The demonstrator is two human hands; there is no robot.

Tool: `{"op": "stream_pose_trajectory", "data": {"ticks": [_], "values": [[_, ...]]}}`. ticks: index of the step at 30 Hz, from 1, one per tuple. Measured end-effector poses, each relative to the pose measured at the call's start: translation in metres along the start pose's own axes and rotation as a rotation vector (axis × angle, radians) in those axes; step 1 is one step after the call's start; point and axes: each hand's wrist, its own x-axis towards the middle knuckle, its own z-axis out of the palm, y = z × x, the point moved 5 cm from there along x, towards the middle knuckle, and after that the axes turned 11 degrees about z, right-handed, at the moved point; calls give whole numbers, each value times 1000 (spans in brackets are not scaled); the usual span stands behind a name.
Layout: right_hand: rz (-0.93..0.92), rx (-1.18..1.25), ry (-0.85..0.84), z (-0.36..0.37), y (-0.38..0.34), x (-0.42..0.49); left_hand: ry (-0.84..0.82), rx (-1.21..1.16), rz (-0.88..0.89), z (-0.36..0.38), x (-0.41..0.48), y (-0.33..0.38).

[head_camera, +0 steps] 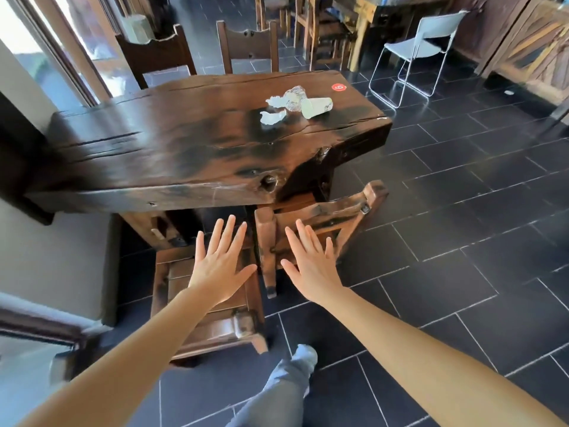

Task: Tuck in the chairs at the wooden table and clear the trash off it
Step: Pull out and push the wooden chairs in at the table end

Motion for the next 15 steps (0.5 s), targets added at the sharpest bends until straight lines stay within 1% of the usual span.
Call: {"op": "stream_pose_trajectory", "data": {"ticks": [3,7,11,15], "values": [[-44,42,-61,20,-39,-34,-95,26,-40,5,-52,-15],[-113,22,-117,45,-68,-70,-158,-11,-105,22,-99,-38],[-62,-8,-188,63,-77,-88,-260,-25,-164,48,-145,-66],[-40,-68,-236,81,-95,-92,-293,-20,-214,66,-186,-110]]}}
